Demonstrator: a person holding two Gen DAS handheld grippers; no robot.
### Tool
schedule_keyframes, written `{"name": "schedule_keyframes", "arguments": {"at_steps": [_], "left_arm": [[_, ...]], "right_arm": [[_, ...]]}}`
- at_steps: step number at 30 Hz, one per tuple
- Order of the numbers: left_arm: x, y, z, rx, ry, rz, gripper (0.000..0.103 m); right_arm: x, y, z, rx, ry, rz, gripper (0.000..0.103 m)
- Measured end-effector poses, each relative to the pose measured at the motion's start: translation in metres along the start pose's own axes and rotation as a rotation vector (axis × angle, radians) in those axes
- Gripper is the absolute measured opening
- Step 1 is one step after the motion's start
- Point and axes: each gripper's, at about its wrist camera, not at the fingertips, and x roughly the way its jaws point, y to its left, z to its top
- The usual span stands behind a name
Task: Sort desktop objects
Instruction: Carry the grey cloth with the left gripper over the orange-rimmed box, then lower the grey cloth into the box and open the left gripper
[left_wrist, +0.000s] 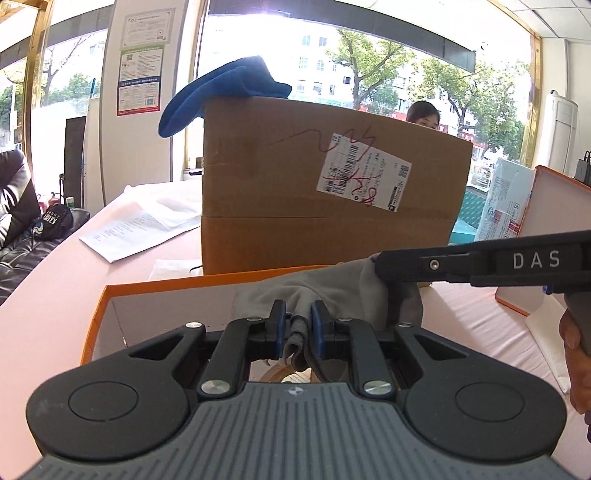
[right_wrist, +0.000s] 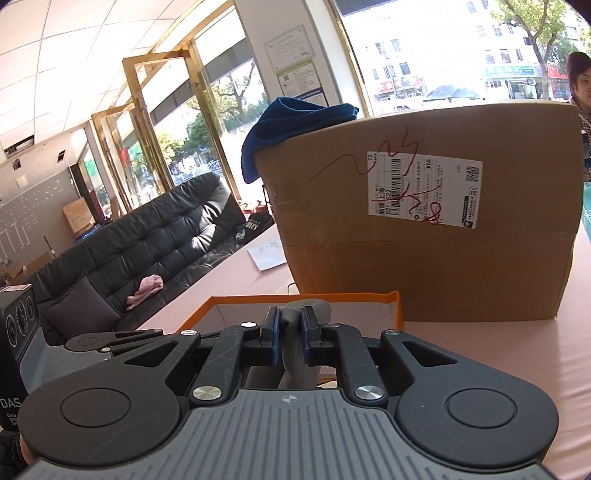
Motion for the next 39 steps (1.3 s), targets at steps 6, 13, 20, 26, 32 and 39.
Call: {"name": "schedule_keyframes", "arguments": {"at_steps": [6,13,20,26,32,39], "left_arm": [[0.012,0.022,-0.01,-0.025,0.05,0.018,0.014],[0.038,0.028,-0.027,-0.021,0.126,0.033,0.014],[0.052,0.024,-0.035,-0.007,0.174,0.024,0.014],[0.051,0.024,-0.033,-0.067,0.178,-0.008,0.098],[0.041,0.015,-0.027,-0.055,0.139,0.007,0.103],[0.043,-0.002,-0.024,-0.059,0.171,-0.012,0.103]], "right_arm": [[0.034,0.013,-0.01,0.009,0.061,0.028,0.011],[0.064,0.017,-0.022,0.009,0.125,0.011,0.011],[0.079,0.007,-0.032,0.03,0.168,-0.021,0.011],[0.08,-0.003,-0.039,0.076,0.217,0.031,0.041],[0.062,-0.007,-0.041,0.122,0.185,0.115,0.091],[0.034,-0.013,-0.032,0.147,0.1,0.121,0.099]]}}
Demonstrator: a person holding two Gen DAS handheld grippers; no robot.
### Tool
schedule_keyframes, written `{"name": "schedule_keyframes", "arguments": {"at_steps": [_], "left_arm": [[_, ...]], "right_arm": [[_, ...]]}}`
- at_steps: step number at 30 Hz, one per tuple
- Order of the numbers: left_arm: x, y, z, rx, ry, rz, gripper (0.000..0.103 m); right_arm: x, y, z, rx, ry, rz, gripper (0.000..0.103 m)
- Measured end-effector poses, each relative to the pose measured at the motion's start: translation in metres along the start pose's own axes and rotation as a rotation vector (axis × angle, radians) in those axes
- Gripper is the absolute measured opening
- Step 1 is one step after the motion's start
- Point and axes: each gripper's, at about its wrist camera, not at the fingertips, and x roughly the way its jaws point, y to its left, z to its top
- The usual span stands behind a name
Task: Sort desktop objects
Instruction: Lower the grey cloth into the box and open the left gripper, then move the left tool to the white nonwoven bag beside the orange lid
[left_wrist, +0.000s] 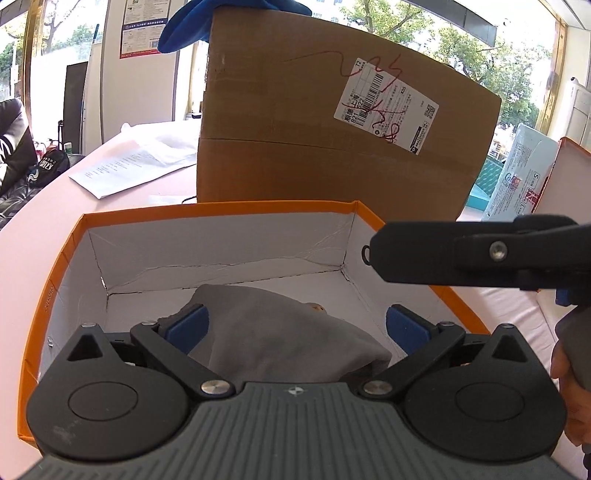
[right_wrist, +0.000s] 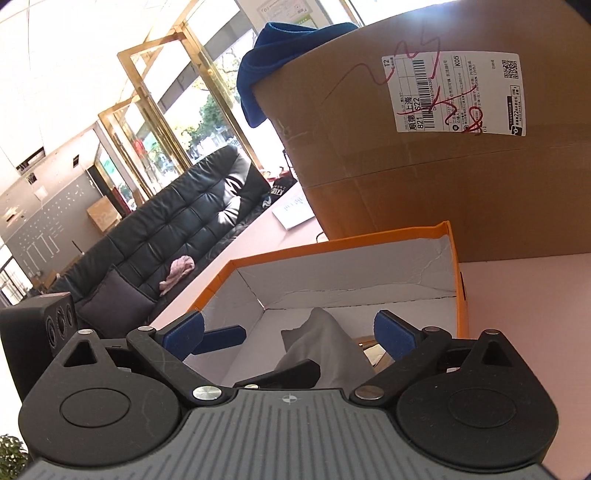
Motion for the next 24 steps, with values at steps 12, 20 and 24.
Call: {"name": "schedule_keyframes", "arguments": {"at_steps": [12,20,24], "left_arm": [[-0.015,-0.085,0.011,0.128,-0.06,-0.017,0.103],[-0.005,-0.19,0.007,0.28,-0.069,-0.173,0.103],[0.005,-0.244,-0.002,0.345,-0.049,-0.265,0.103]], "right_arm": [[-0.062,-0.021,-0.002,0.028,-0.098,-0.011,0.099],[-0.146,-0.058,-0.021,0.053,-0.207,-0.099,0.099],[-0.191,-0.084,-0.033,0.099,-0.263,-0.168,0.099]]}}
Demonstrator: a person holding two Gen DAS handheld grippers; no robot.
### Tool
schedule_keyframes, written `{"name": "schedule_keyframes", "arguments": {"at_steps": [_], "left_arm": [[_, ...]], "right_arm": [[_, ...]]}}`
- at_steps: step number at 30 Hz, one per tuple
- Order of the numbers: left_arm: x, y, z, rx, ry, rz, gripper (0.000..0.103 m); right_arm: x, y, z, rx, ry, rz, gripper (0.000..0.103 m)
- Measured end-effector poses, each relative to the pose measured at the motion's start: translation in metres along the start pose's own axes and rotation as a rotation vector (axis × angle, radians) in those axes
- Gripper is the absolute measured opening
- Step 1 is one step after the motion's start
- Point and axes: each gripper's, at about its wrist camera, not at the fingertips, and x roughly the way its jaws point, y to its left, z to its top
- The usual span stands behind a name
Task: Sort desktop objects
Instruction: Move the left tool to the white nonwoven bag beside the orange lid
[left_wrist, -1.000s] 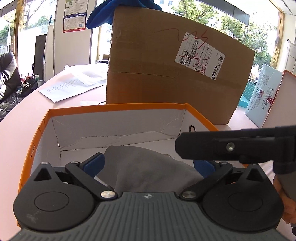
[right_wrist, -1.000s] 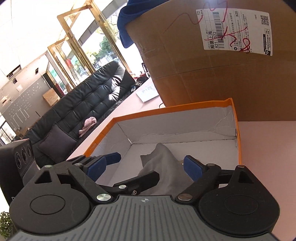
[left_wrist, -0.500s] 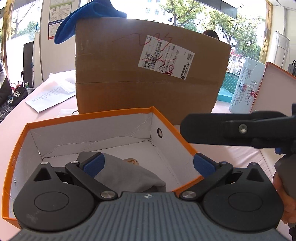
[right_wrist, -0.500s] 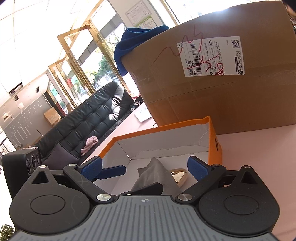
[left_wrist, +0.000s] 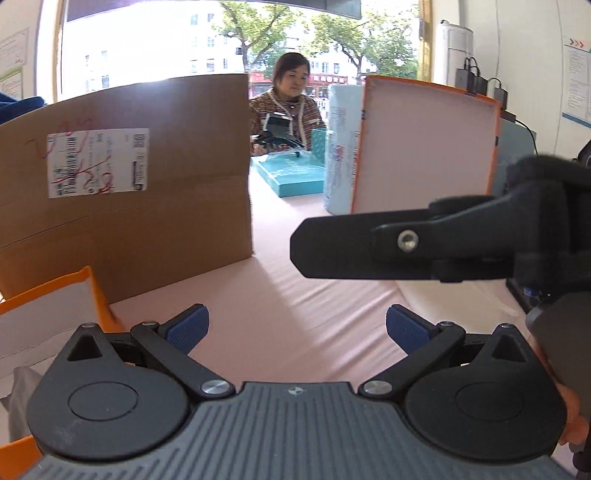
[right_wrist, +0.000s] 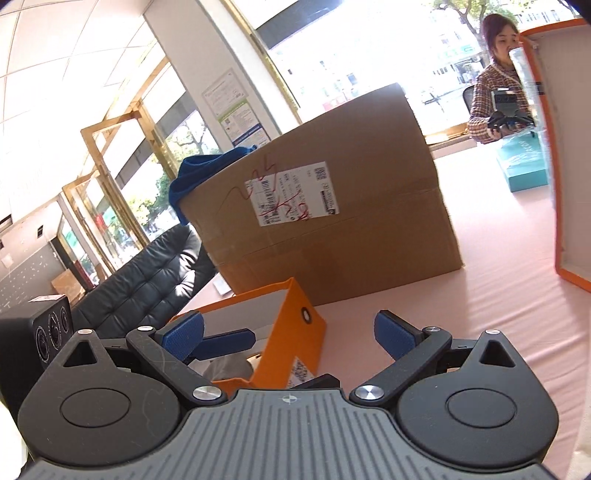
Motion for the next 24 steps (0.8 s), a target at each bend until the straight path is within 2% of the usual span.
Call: {"name": "schedule_keyframes", "arguments": {"at_steps": [8,12,19,24], "left_arm": [[0.034,-0.079,0.004,0.063,0.019,-0.17,0.103],[0.053,-0.109,0.002,0.074,0.055,-0.22,0.103],[0.085,-0.135,-0.007,0.076,0.12,-0.216,0.103],[0.107,-0.139,-0.013,0.051,0.166,-0.218,0.103]], "right_arm": [[-0.08,-0.071,-0.001,0.111,-0.086,-0.148,0.099],[-0.108,-0.097,-0.008,0.158,-0.116,-0.188,0.099],[-0.136,-0.141,-0.024,0.242,-0.123,-0.266,0.099],[-0.153,-0.158,-0.033,0.254,-0.142,-0.373,0.099]]}}
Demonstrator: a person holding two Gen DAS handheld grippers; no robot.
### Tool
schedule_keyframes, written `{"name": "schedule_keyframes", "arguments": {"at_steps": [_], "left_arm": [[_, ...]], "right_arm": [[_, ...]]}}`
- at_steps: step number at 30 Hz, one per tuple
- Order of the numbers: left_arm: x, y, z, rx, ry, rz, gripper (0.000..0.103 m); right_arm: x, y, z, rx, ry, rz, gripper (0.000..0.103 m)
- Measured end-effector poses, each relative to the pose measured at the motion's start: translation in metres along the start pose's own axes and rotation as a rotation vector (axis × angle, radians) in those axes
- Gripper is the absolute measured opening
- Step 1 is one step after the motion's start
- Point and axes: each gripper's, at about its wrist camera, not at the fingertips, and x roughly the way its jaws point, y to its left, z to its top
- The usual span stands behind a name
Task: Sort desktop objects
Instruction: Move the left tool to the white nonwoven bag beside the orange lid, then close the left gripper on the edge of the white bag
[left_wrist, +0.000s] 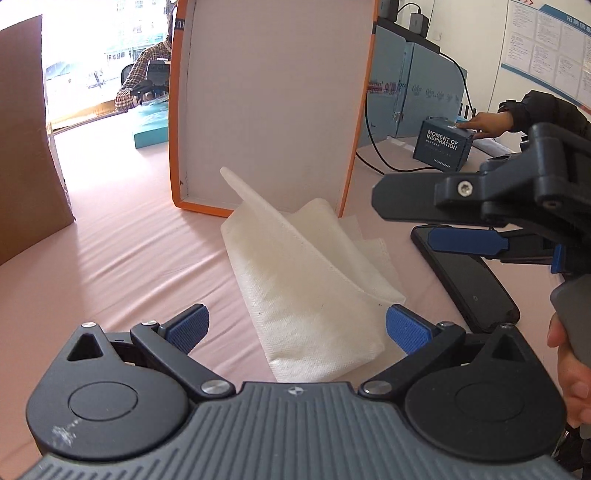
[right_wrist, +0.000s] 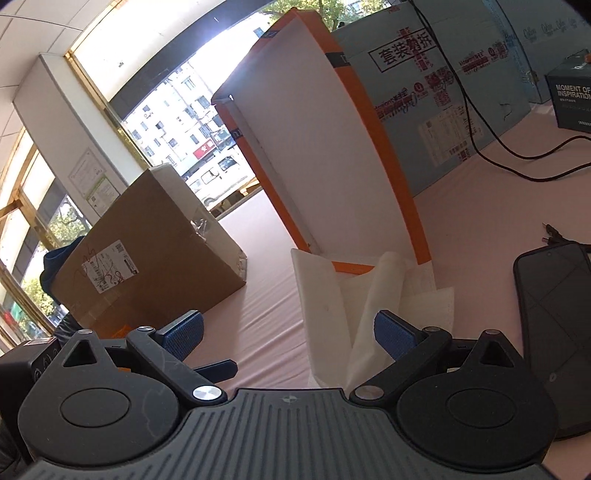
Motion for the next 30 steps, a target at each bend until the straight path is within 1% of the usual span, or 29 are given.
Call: {"name": "schedule_keyframes", "arguments": {"at_steps": [3,5,9,11,13,16,18,22,24,30], "left_arm": [[0.013,-0.005,-0.004,0.013,0.034,-0.044,0.103],[0.021,-0.01,-0.006,0.026,0.06,-0.07,0.103],[0.036,-0.024,-0.013,0.07,0.094,-0.076,0.103],[0.039,-0.029,-0.016,0.095,0.102,-0.07,0.103],[0.043,-0.033,-0.019,0.13,0.097,-0.058,0.103],[0.045,-0.039,-0.023,0.185,0.083,-0.047,0.103],[0.044,-0.041,-0.026,0.211,0.072,-0.047,0.103],[0.043,-0.04,-0.031,0.222,0.045,-0.068,0.103],[0.042,-0.039,-0.032,0.226,0.039,-0.076,0.103],[0.038,-0.036,-0.035,0.23,0.028,-0.092,0.103]], "right_arm": [[-0.001,-0.015,-0.001,0.01,0.007,-0.041,0.099],[0.001,-0.025,-0.002,0.025,0.032,-0.048,0.099],[0.013,-0.035,-0.007,0.027,0.096,-0.087,0.099],[0.019,-0.039,-0.009,0.03,0.115,-0.12,0.099],[0.025,-0.044,-0.01,0.038,0.147,-0.134,0.099],[0.035,-0.052,-0.012,0.073,0.19,-0.13,0.099],[0.041,-0.058,-0.013,0.111,0.215,-0.109,0.099],[0.049,-0.064,-0.011,0.162,0.228,-0.049,0.099],[0.052,-0.064,-0.01,0.175,0.237,-0.03,0.102],[0.062,-0.053,-0.008,0.139,0.231,-0.042,0.102]]}}
